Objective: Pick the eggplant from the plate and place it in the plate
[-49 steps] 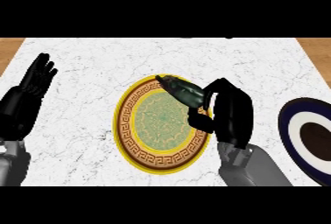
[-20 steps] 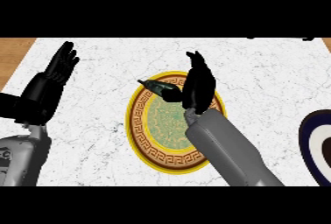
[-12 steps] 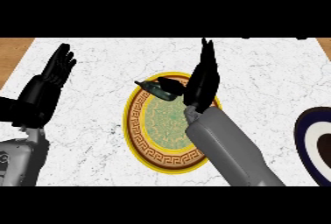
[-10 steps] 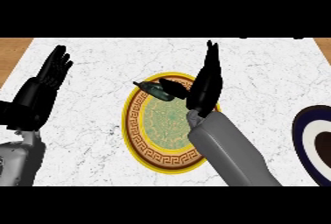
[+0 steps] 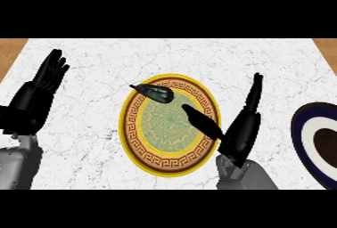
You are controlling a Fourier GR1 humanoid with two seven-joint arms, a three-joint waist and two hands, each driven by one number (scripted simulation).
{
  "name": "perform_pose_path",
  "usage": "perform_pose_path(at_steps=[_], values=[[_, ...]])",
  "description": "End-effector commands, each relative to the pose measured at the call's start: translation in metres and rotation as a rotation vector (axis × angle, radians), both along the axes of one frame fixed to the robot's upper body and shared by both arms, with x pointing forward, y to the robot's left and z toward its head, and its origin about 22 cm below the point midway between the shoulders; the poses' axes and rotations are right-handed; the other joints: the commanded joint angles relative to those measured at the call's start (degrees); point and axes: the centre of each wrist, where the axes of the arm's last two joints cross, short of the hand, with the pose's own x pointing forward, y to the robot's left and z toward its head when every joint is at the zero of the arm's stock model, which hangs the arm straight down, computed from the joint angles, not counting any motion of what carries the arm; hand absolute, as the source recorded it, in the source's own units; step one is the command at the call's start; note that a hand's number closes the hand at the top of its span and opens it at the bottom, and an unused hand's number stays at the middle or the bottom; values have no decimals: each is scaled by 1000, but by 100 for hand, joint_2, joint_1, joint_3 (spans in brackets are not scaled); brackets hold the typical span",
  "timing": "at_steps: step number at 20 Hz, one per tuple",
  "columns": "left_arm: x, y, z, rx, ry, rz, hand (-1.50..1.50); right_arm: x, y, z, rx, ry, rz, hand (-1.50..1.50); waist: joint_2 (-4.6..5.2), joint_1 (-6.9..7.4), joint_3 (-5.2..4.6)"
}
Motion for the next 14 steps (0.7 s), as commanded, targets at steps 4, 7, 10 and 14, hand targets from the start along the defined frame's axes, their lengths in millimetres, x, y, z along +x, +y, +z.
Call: perform_pose_path(at_steps=[4, 7, 10, 14], values=[[6, -9, 1, -8, -2, 25, 0, -94, -55, 3, 23, 6, 4, -150, 13, -25, 5], [-8, 15, 4, 1, 0, -14, 0, -109, -69, -2, -2, 8, -17, -150, 22, 94, 4], [1, -14, -2, 0, -7, -16, 0, -143, -85, 7, -15, 6, -3, -150, 23, 36, 5], [12, -15, -5, 10, -18, 7, 0, -158, -99, -2, -24, 19, -6, -150, 32, 38, 7]])
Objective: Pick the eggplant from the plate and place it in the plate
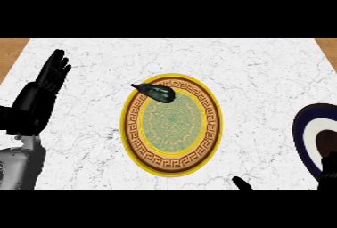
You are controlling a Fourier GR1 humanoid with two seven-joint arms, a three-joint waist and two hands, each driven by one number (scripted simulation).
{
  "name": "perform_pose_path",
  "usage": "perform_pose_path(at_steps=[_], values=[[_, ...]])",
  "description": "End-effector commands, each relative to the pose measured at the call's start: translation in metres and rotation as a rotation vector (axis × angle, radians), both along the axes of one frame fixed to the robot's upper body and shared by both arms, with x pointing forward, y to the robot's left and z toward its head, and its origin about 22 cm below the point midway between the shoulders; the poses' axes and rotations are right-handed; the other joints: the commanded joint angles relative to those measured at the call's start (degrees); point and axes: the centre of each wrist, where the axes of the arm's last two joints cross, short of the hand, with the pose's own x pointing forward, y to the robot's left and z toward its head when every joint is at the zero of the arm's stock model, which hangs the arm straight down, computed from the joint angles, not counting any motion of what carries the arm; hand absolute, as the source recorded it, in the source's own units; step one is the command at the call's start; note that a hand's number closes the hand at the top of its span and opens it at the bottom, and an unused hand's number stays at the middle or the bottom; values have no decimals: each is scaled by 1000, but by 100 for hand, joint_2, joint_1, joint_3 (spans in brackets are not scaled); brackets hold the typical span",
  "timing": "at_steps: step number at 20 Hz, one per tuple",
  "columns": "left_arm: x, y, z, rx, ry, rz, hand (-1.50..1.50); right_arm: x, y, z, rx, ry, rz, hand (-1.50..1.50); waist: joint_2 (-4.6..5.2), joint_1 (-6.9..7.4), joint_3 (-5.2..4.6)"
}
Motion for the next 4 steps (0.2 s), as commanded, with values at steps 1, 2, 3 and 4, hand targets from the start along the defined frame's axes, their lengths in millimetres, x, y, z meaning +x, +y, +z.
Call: perform_pose_path(at_steps=[1, 2, 3, 4], values=[[11, 1, -4, -2, 2, -3, 0, -29, -13, -9, -6, 2, -16, -150, 7, -8, 3], [-2, 5, 8, -6, 2, -9, 0, -26, -15, -5, -25, -14, -23, -150, 3, 31, 1], [-7, 8, 11, 8, -7, -7, 0, -31, -11, -4, -36, -10, -33, -150, 2, 33, -1], [-5, -8, 2, -9, 21, -11, 0, -32, -16, -7, -64, 8, -47, -150, 3, 23, -1]])
